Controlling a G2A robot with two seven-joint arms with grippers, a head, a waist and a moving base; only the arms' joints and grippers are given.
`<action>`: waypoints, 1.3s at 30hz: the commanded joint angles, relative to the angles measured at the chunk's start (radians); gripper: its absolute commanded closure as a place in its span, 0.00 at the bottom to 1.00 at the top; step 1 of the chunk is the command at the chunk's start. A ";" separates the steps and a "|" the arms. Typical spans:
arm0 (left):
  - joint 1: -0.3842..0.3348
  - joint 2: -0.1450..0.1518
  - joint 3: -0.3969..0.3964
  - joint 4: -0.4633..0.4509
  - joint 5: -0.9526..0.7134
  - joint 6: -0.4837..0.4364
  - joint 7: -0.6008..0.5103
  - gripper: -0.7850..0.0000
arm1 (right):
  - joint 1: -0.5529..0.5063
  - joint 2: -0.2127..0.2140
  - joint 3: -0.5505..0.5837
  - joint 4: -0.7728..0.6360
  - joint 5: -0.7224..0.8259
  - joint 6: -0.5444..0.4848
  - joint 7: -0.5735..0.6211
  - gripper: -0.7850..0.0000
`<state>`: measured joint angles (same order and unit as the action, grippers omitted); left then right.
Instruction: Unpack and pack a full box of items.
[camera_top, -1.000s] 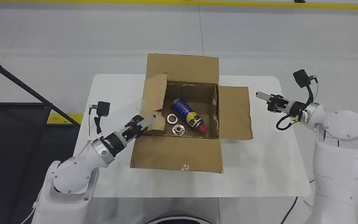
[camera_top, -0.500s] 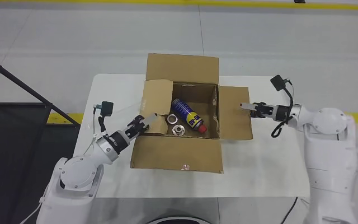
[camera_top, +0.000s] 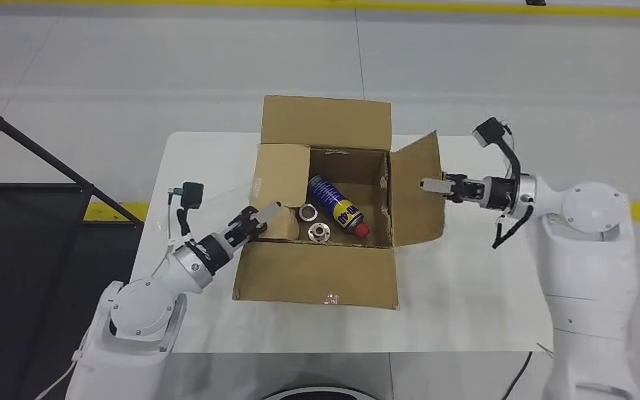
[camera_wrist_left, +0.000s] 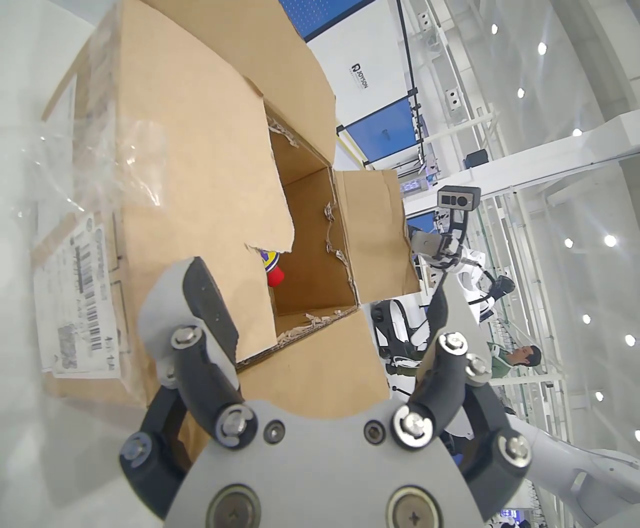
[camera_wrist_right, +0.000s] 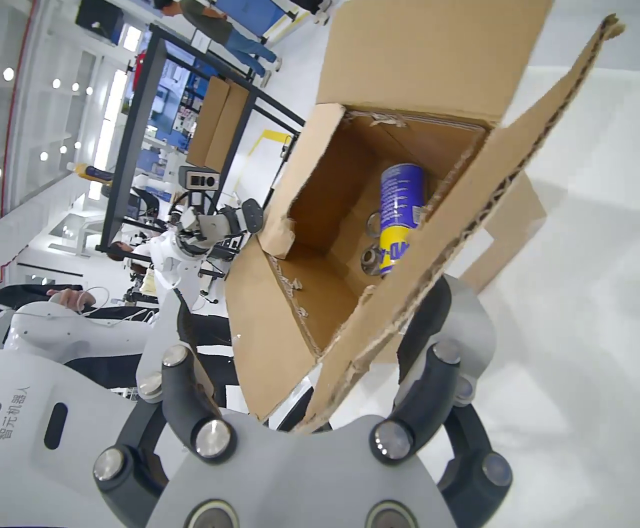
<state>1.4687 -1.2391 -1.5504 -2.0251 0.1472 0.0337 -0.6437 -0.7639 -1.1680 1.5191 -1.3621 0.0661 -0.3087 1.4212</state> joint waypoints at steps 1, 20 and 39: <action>0.000 0.001 0.001 0.001 -0.002 0.001 0.002 0.00 | 0.003 -0.002 -0.019 -0.013 0.044 -0.006 -0.008 0.00; 0.003 0.012 -0.019 -0.007 -0.047 -0.004 0.053 0.00 | 0.084 -0.037 -0.365 -0.018 -0.113 -0.003 -0.204 0.00; 0.145 0.060 -0.308 -0.012 -0.294 -0.098 -0.389 0.00 | 0.080 -0.028 -0.427 -0.060 -0.238 -0.006 -0.266 0.00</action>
<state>1.6029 -1.1820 -1.8431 -2.0392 -0.1398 -0.0598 -1.0076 -0.6835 -1.1962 1.0915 -1.4221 -0.1724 -0.3147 1.1553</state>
